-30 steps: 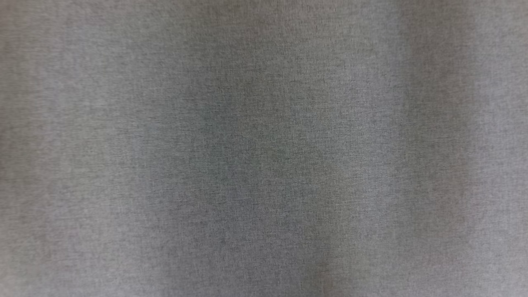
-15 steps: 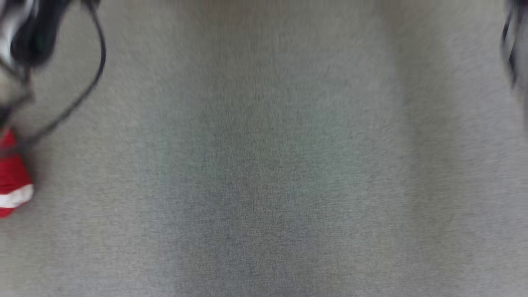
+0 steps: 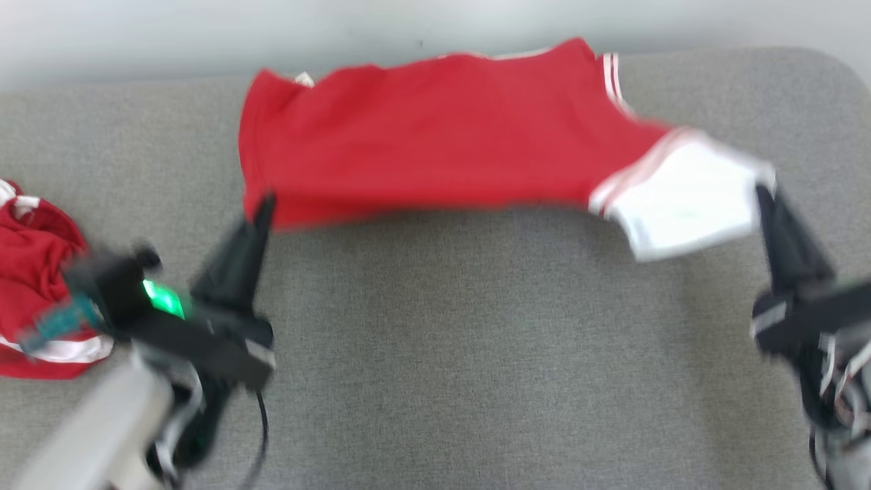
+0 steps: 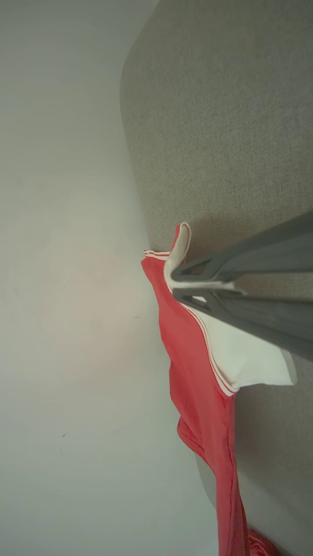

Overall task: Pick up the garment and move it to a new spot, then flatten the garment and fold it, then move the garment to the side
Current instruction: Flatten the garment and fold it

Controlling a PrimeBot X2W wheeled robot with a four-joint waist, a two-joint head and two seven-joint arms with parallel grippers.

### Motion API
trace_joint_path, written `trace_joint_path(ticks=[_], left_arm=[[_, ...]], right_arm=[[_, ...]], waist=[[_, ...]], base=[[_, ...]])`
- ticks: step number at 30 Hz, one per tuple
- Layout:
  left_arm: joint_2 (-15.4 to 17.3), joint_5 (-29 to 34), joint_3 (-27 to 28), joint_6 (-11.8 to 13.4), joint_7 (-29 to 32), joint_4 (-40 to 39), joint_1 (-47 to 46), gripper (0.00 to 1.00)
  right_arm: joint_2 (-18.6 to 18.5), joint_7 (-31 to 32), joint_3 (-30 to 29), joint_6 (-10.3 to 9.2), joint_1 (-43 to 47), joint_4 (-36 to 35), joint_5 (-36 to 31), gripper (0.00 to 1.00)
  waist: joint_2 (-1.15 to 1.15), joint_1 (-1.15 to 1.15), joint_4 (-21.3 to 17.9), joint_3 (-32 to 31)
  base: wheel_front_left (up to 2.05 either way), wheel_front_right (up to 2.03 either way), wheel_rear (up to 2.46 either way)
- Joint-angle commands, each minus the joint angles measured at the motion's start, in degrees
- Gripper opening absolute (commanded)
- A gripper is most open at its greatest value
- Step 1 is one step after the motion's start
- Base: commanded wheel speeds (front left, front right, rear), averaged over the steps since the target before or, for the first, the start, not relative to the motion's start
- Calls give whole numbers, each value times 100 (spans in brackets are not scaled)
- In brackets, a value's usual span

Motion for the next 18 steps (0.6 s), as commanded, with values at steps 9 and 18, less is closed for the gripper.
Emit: trace_joint_path(ticks=[9,18], left_arm=[[-509,769,349,-196,-23,353,1584,0],[-883,1769,743,-280,-24,668,2748,0]], right_arm=[[695,644,-740,-10,2180,-675,-605,0],[1016,1144,-775,-10,3419,-724,-823,0]], waist=[[1,3,91,-351],[1,3,90,-624]], base=[[0,0,0],[0,0,0]])
